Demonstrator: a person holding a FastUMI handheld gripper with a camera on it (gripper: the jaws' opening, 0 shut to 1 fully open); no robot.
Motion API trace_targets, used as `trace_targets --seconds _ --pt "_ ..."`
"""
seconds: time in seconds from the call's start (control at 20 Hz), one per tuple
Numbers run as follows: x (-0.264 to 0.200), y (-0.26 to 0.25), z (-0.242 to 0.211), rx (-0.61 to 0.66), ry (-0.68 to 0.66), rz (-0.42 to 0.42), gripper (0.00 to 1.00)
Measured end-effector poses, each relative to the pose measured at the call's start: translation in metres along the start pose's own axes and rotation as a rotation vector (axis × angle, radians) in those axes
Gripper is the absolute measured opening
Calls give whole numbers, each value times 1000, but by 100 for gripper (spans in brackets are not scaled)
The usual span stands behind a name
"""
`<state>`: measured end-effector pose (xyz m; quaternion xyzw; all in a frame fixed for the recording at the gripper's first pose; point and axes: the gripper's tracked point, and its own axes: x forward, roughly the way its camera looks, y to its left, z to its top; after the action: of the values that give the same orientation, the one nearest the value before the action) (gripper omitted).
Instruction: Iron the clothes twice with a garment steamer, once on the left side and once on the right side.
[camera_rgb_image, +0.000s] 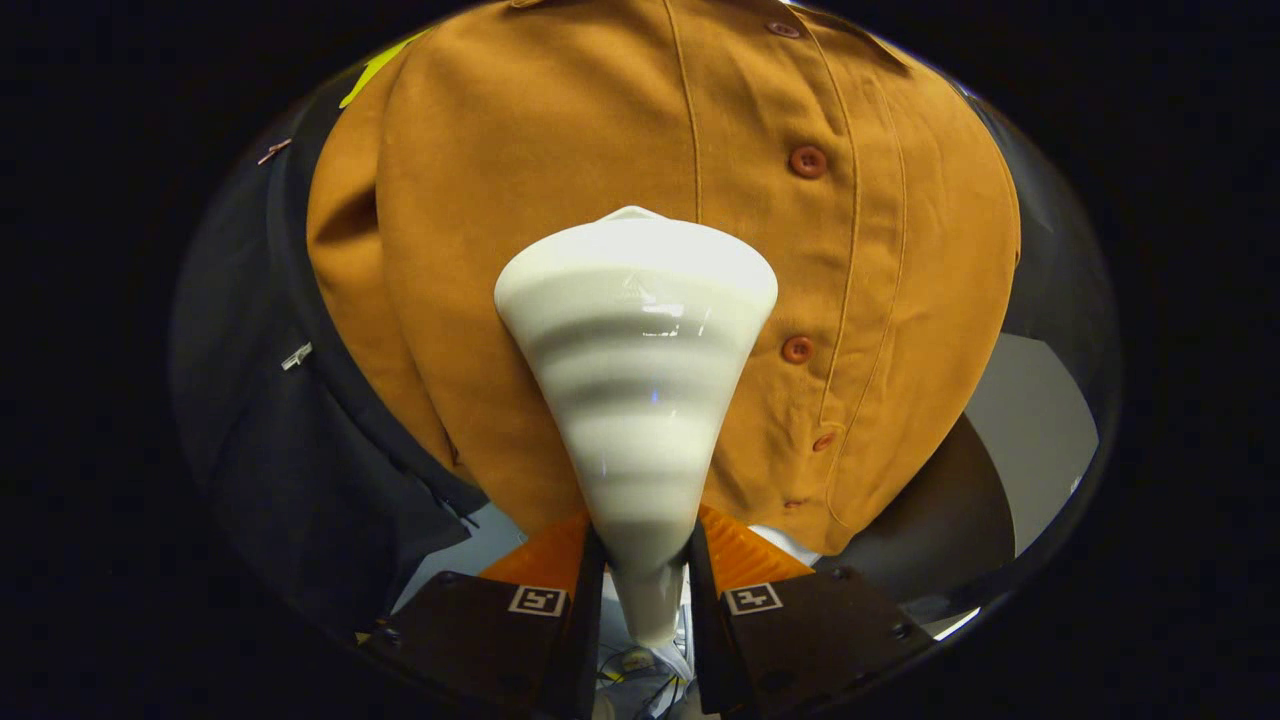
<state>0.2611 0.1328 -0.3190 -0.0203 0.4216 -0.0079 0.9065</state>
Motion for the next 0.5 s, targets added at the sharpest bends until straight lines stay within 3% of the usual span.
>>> trace_targets --seconds 0.5 --pt "6 -4 -57 13 138 17 43"
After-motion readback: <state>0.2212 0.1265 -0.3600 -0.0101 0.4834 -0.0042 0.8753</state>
